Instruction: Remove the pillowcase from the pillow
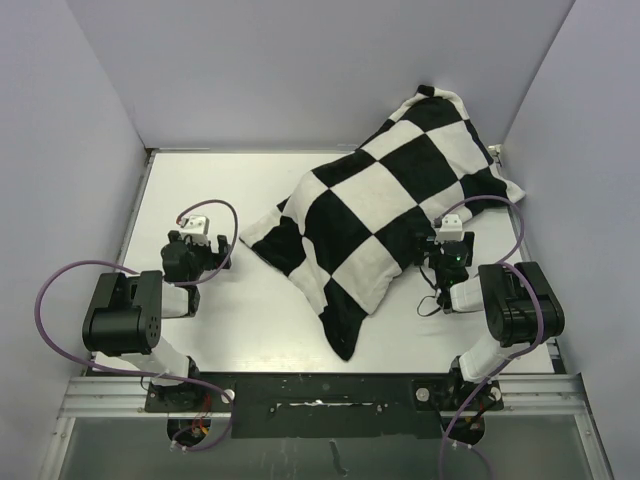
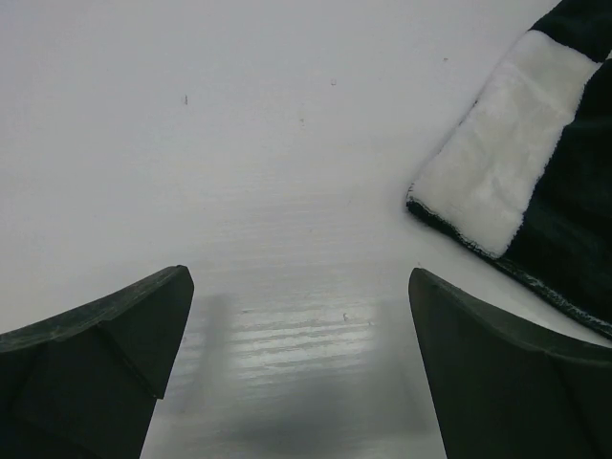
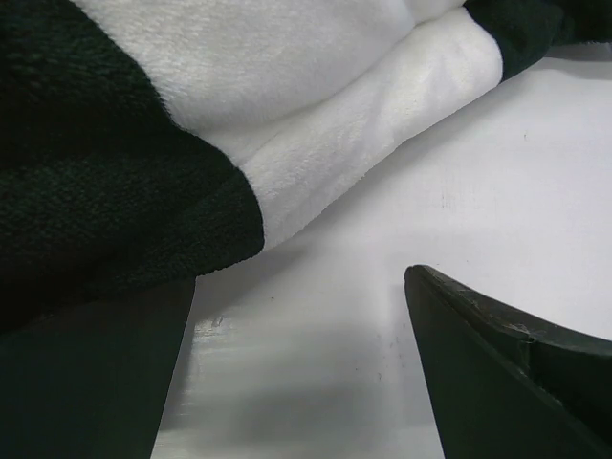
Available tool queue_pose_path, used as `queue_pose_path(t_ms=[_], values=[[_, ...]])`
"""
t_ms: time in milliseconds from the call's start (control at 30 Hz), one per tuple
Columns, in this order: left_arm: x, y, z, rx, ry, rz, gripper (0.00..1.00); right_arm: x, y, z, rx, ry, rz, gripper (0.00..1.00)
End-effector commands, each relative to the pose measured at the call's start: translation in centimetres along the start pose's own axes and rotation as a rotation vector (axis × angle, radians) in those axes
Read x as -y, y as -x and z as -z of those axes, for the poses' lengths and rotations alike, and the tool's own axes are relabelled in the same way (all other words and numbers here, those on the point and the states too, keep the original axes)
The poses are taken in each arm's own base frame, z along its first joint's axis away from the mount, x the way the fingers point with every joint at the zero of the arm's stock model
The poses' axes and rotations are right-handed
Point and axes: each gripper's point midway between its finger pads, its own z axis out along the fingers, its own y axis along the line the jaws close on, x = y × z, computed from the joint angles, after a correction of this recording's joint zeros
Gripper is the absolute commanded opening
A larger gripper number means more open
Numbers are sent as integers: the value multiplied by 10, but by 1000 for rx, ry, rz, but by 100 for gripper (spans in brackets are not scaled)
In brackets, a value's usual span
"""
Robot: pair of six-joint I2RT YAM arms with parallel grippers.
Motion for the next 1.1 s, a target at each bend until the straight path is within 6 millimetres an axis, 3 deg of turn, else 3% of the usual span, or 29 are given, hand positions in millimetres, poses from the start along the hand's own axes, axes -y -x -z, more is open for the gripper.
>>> queue_pose_path(t_ms=[0, 133, 300, 400, 567, 600, 633, 733, 900, 1067], values=[[2, 11, -3, 39, -15, -20, 98, 3, 20, -1, 68, -17, -13, 98], [8, 15, -1, 52, -69, -14, 98, 3, 20, -3, 57, -5, -27, 98], [4, 71, -7, -64, -157, 25, 98, 17, 33, 11, 59, -109, -20, 98], [20, 112, 0, -118, -286, -24, 98, 43, 62, 25, -29, -246, -133, 98], [71, 176, 27, -164, -555, -63, 98, 68, 120, 48, -13, -220, -459, 98], [84, 174, 34, -207, -600, -58, 98, 76, 117, 53, -40, -231, -548, 98], [96, 185, 39, -215, -638, -73, 98, 82, 125, 55, -40, -199, -619, 98], [135, 185, 52, -274, -742, -128, 98, 98, 139, 54, -32, -77, -723, 98], [202, 172, 63, -299, -860, -283, 98, 99, 138, 40, -150, -10, -643, 98], [269, 160, 56, -306, -932, -423, 98, 97, 129, 22, -193, 10, -625, 98]])
